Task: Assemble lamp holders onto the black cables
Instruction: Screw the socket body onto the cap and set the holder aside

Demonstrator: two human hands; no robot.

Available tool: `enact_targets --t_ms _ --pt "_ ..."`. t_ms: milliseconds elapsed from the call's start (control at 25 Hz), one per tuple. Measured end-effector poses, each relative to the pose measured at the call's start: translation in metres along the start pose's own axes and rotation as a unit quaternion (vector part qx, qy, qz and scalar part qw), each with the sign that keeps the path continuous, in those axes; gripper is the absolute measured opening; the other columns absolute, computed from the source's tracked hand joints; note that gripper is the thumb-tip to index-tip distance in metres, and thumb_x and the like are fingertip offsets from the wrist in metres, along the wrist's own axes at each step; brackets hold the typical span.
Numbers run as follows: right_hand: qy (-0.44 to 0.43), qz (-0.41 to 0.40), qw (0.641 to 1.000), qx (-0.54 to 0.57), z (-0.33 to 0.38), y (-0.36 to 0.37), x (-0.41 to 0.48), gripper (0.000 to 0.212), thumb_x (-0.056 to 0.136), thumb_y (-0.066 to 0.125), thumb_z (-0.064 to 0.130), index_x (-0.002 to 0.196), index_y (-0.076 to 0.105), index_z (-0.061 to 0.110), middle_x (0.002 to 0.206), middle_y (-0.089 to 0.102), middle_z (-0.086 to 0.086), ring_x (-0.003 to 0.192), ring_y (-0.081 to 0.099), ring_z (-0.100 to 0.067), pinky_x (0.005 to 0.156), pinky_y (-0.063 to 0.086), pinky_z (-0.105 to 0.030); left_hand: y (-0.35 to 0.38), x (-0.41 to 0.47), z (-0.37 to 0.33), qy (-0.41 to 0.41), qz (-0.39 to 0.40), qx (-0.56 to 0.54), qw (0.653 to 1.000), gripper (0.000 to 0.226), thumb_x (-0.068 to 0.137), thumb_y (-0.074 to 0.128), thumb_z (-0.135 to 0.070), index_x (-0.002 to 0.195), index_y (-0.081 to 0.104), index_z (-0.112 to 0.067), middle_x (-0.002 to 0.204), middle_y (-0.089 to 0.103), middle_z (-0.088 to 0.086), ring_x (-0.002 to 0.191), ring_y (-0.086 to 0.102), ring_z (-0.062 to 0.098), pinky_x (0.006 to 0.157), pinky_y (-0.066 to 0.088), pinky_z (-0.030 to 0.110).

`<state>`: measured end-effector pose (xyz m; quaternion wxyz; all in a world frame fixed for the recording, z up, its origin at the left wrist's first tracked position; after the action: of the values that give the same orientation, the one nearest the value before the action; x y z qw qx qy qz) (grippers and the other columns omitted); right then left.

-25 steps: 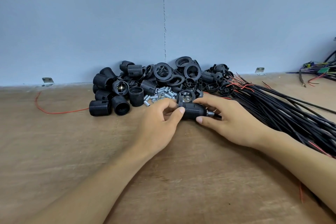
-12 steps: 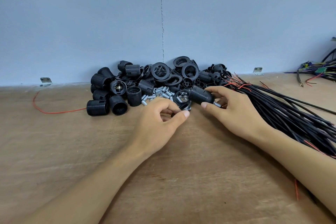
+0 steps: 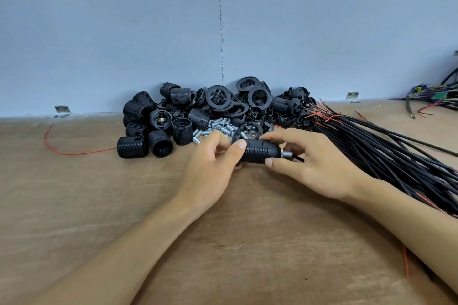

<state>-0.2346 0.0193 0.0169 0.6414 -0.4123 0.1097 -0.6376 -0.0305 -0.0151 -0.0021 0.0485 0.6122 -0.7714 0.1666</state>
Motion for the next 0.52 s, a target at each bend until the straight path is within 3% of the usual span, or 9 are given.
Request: enact_targets --t_ms 80,160,240,360,520 --pt "-0.017 -0.002 1.000 0.000 0.0015 -0.0007 -0.0010 0.035 0.086 0.077 0.026 0.119 0.069 0.034 0.099 0.068 0.015 0.086 0.062 -0.006 0.075 0.051 -0.023 0.0003 -0.0020 -0.0018 0.010 0.003 0.063 0.998 0.024 0.089 0.062 -0.047 0.076 0.057 -0.028 0.084 0.073 0.001 0.086 0.071 0.020 0.090 0.056 0.049" --pt "-0.026 0.000 1.000 0.001 0.0028 -0.0001 -0.0015 0.035 0.087 0.077 0.026 0.120 0.069 0.034 0.102 0.069 0.013 0.088 0.063 -0.009 0.077 0.051 -0.025 0.0006 -0.0019 -0.0016 0.019 0.004 0.053 0.998 0.020 0.086 0.065 -0.045 0.078 0.056 -0.029 0.091 0.073 0.003 0.091 0.071 0.023 0.090 0.056 0.048" --pt "-0.029 0.002 1.000 -0.002 0.0030 0.0004 -0.0011 0.035 0.088 0.076 0.028 0.121 0.068 0.035 0.103 0.070 0.014 0.089 0.064 -0.010 0.079 0.051 -0.027 0.0001 -0.0022 0.0000 0.024 0.019 0.007 1.000 0.016 0.087 0.072 -0.034 0.090 0.058 -0.026 0.099 0.076 -0.007 0.097 0.072 0.012 0.086 0.056 0.032" --pt "-0.026 -0.003 1.000 -0.006 0.0016 0.0004 0.0001 0.033 0.089 0.074 0.033 0.121 0.067 0.038 0.103 0.070 0.017 0.087 0.064 -0.008 0.079 0.051 -0.025 0.0007 -0.0030 0.0007 0.017 0.038 -0.050 0.998 0.033 0.091 0.075 -0.021 0.118 0.057 -0.025 0.111 0.074 -0.019 0.106 0.070 -0.001 0.084 0.054 0.015" --pt "-0.004 -0.009 1.000 -0.004 -0.0002 0.0009 0.0008 0.032 0.090 0.072 0.038 0.122 0.069 0.033 0.101 0.070 0.014 0.082 0.061 -0.009 0.077 0.052 -0.030 -0.0003 0.0003 -0.0002 0.002 -0.002 -0.041 0.999 0.036 0.101 0.058 -0.034 0.137 0.059 -0.032 0.112 0.073 -0.020 0.110 0.067 -0.003 0.102 0.053 0.034"
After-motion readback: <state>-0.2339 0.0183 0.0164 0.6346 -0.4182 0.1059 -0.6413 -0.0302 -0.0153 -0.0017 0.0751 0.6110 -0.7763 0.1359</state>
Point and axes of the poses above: each hand's wrist, its own x-axis towards the middle knuckle, its own y-axis out of the palm, z = x × y, the point moved 2 cm from there along x, towards the middle knuckle
